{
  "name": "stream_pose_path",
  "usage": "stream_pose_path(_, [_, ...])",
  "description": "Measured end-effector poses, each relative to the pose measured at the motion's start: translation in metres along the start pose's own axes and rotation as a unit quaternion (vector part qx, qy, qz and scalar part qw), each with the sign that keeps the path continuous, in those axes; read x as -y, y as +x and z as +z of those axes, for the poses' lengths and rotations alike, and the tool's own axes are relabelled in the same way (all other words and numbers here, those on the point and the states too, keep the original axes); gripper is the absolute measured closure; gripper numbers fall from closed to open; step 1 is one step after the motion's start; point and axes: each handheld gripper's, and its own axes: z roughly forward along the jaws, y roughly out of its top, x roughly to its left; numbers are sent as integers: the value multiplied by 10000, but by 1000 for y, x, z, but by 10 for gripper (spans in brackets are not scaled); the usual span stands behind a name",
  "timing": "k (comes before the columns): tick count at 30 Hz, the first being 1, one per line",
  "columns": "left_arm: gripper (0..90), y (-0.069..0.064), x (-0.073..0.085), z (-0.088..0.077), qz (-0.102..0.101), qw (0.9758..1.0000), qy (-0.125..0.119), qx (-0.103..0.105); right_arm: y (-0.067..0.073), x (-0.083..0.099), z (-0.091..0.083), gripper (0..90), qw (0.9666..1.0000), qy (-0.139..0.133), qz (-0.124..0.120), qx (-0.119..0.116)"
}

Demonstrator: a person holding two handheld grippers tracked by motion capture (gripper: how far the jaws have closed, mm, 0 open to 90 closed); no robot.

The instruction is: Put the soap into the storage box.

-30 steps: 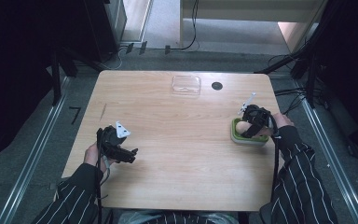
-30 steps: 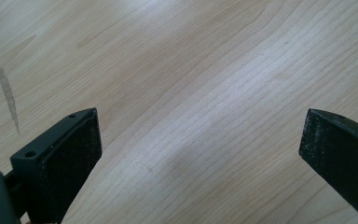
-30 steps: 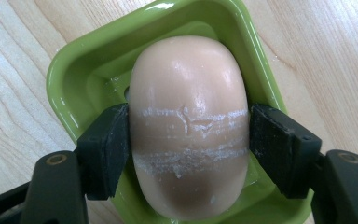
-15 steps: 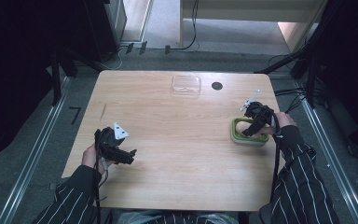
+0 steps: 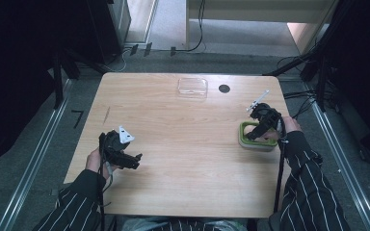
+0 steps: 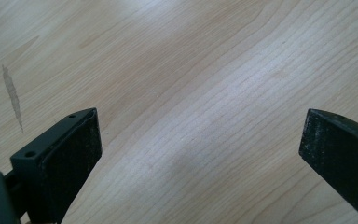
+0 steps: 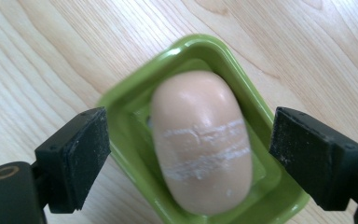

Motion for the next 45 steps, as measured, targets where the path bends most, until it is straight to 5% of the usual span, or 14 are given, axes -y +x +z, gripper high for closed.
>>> stream_pose_path(19, [0, -3, -5, 2, 55, 10000, -23, 52, 39, -7, -4, 70, 9999, 9, 142, -58])
stream_pose_path(35, [0, -4, -6, 3, 71, 9999, -29, 70, 69, -6, -11, 70, 9989, -112, 405, 201])
stream_pose_path(45, [0, -4, -7, 2, 85, 9999, -44, 71, 91, 2, -12, 71, 9994, -95, 203, 256])
